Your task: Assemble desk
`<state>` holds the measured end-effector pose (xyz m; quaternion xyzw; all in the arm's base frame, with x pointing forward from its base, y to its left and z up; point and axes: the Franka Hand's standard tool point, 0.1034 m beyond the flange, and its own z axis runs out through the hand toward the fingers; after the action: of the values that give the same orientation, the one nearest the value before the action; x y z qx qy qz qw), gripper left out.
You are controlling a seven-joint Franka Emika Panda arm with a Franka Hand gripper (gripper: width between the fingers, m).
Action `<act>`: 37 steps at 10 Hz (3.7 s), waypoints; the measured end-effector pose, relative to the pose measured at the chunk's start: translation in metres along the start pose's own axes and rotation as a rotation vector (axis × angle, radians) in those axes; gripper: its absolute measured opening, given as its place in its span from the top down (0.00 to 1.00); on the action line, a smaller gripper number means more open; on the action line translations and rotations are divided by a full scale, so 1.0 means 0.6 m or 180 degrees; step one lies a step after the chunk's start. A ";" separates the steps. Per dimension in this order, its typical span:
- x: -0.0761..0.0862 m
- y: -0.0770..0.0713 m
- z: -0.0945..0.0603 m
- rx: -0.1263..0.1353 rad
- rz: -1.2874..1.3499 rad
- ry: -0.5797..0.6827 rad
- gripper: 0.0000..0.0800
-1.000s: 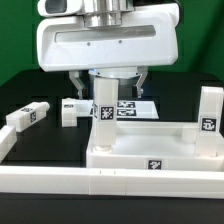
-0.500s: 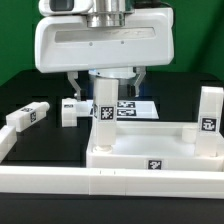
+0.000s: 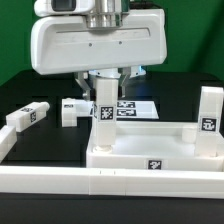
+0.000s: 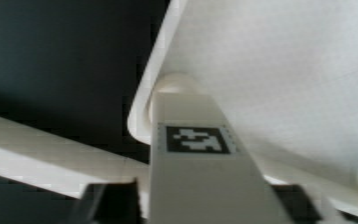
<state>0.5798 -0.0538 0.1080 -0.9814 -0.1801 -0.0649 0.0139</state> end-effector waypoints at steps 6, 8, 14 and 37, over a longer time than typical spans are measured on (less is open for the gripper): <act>-0.004 0.005 0.002 0.0047 0.0966 0.0024 0.64; -0.004 0.004 0.003 0.0058 0.1634 0.0048 0.64; -0.001 0.001 0.004 0.0079 0.3611 0.0024 0.64; 0.000 0.006 0.002 0.0008 0.0373 0.0052 0.19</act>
Offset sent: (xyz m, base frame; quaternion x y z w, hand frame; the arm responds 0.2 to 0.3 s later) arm 0.0000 0.0000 0.0000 0.0000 0.0000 0.0000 1.0000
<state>0.5812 -0.0569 0.1065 -0.9897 -0.1224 -0.0718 0.0205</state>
